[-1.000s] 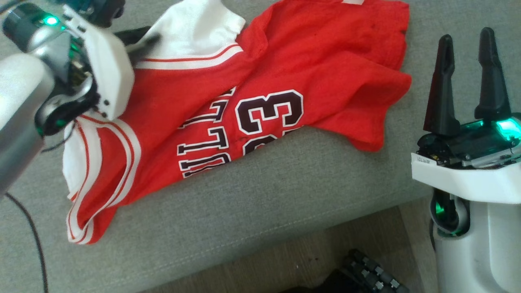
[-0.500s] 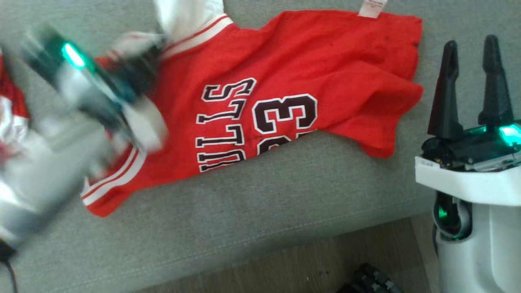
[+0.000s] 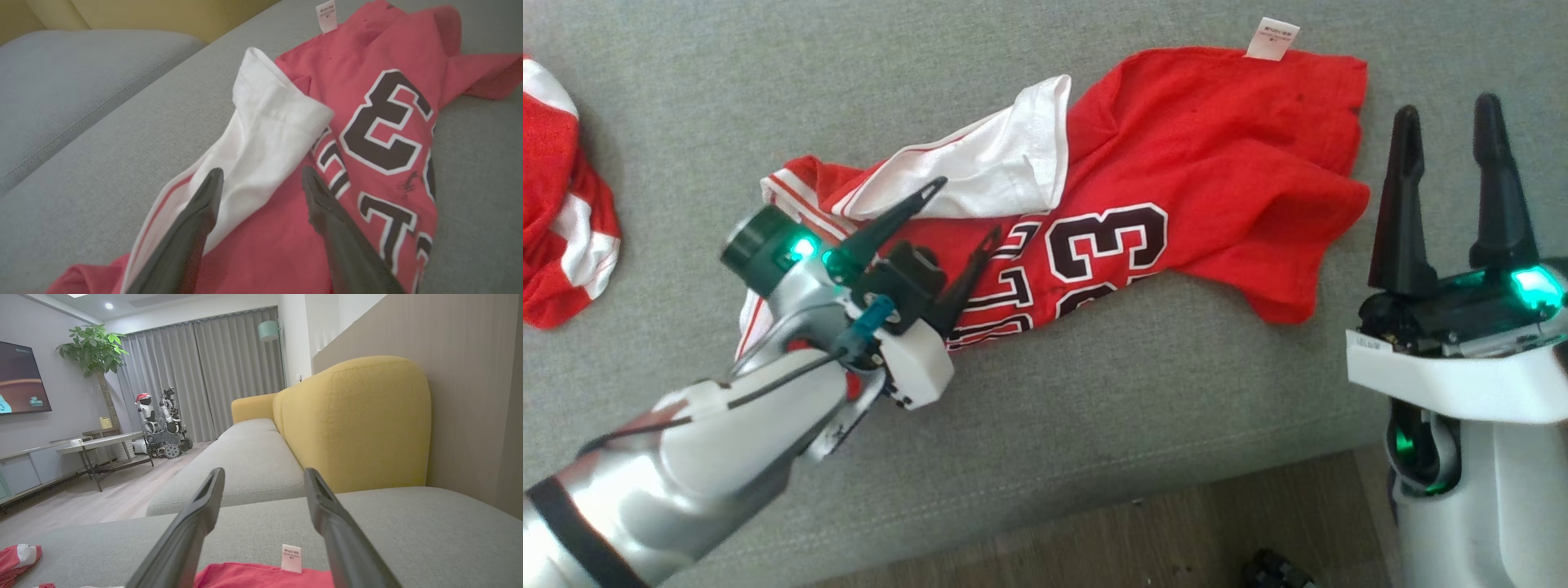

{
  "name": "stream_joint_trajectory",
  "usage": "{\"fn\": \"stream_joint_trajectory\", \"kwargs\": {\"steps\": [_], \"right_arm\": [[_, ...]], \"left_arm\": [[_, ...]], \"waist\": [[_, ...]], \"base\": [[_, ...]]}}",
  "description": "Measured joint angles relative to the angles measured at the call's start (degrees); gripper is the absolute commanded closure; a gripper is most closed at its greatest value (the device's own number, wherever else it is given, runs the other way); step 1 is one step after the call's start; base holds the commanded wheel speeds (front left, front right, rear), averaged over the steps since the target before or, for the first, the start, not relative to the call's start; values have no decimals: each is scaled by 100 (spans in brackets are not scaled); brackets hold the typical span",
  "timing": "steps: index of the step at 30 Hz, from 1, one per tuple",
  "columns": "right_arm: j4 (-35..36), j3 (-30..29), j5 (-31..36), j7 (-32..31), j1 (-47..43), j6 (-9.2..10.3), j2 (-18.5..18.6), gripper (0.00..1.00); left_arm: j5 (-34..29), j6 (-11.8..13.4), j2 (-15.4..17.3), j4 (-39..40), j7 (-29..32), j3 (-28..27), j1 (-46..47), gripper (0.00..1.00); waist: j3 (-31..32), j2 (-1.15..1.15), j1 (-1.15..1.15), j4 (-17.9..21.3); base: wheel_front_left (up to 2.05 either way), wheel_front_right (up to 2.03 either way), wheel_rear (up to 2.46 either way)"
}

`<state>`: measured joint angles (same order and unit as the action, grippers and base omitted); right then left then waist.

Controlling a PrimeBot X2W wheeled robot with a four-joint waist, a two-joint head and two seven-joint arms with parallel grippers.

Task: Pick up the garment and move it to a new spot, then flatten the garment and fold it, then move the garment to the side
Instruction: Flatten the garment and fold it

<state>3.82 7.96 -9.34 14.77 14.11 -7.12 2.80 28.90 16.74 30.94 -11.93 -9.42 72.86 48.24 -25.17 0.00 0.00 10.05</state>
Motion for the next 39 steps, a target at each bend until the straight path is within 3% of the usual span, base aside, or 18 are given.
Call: {"fn": "stream_joint_trajectory", "kwargs": {"steps": [5,10,14,20,21,23,24,31,35,39], "right_arm": [[-15,4,0,0,-103,0,0,0],[-20,21,0,0,-98,0,0,0],[-31,110,-2,0,-50,0,0,0],[-31,83,-51,0,13,0,0,0],[-31,67,-60,0,13,0,0,0],[-31,46,-60,0,12,0,0,0],[-31,38,-60,0,11,0,0,0],[-13,-16,-62,0,9,0,0,0],[-210,-34,-169,0,12,0,0,0],[-1257,-222,-248,-1,62,0,-1,0]], "left_arm": [[-93,54,151,85,77,-69,102,0],[-163,-22,-36,94,176,-57,387,0],[-349,-267,-246,14,443,42,731,0],[-407,-838,-255,-149,1374,178,872,0],[-402,-862,-241,-135,1468,188,865,40],[-381,-877,-189,-83,1602,201,848,69],[-334,-920,-162,-38,1646,201,827,100],[-354,-910,-71,216,1467,208,743,100],[-361,-557,-16,478,878,-58,628,100],[-171,-81,285,790,263,-523,299,100]], "waist": [[-15,0,0,-5],[-72,0,0,-2],[-137,0,0,35],[-160,0,0,191],[-153,0,0,206],[-138,0,0,227],[-129,0,0,232],[-79,0,0,161],[6,0,0,84],[120,0,0,11]], "base": [[0,0,0],[0,0,0],[0,0,0],[0,0,0],[0,0,0],[0,0,0],[0,0,0],[0,0,0],[0,0,0],[0,0,0]]}}
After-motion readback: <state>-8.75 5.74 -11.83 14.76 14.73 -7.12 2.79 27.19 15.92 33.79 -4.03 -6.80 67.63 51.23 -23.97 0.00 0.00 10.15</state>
